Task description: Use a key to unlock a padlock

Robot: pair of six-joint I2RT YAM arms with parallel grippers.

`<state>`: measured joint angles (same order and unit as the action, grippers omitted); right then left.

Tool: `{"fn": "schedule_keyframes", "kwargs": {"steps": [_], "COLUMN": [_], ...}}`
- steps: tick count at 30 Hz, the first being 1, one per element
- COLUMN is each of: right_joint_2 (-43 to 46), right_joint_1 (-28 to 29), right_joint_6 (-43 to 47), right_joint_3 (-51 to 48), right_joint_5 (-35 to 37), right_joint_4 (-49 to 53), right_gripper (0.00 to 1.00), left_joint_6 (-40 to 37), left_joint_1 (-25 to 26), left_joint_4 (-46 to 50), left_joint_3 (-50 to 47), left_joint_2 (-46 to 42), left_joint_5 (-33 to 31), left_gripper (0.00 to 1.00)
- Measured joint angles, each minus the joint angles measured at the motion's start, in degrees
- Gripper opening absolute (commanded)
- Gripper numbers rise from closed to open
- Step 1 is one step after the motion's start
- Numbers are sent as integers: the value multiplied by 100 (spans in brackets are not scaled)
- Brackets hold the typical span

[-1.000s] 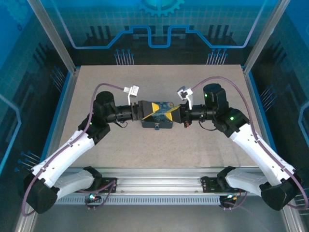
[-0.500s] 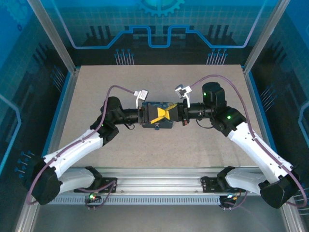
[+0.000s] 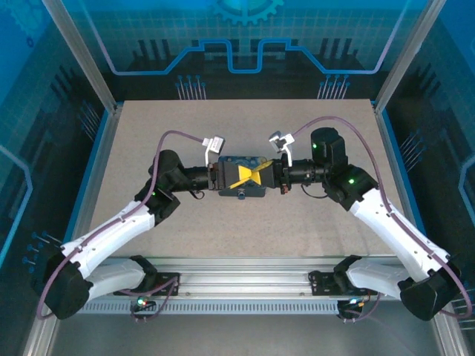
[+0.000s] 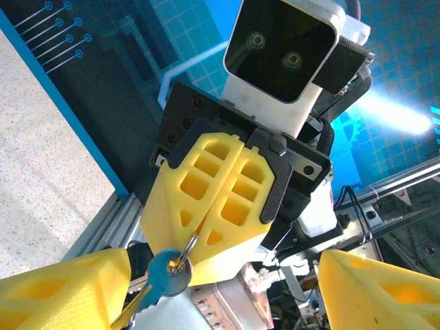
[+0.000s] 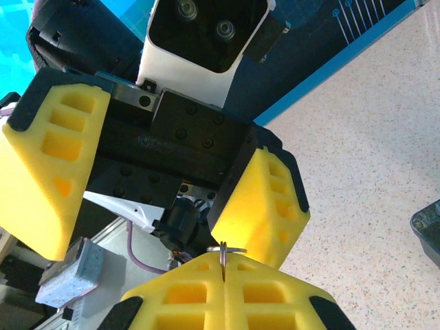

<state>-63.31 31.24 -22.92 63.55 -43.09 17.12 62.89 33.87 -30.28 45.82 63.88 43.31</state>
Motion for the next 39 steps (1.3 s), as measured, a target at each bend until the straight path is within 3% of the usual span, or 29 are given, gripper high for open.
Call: {"fn": "schedule_keyframes", "kwargs": {"steps": [21, 25, 28, 33, 39], "right_joint_2": [203, 216, 236, 234, 234], "right_joint_1": [-20, -55, -66, -66, -66], "right_joint_6": [2, -2, -2, -2, 0], "right_joint_3": [-175, -186, -201, -201, -201], "right_joint_5": [68, 72, 83, 83, 85], "right_joint_4": [90, 81, 79, 81, 85], "right_gripper": [0, 0, 0, 0, 0], "left_joint_6": [-44, -44, -46, -109, -136], "left_joint_1": [0, 0, 0, 0, 0], "left_joint_4": [127, 146, 151, 168, 192], "left_joint_3": [-37, -50, -70, -68, -68], "left_joint_2": [-72, -72, -72, -72, -72], "left_joint_5": [-39, -39, -42, -39, -42], "left_gripper": [37, 37, 53, 59, 55]}}
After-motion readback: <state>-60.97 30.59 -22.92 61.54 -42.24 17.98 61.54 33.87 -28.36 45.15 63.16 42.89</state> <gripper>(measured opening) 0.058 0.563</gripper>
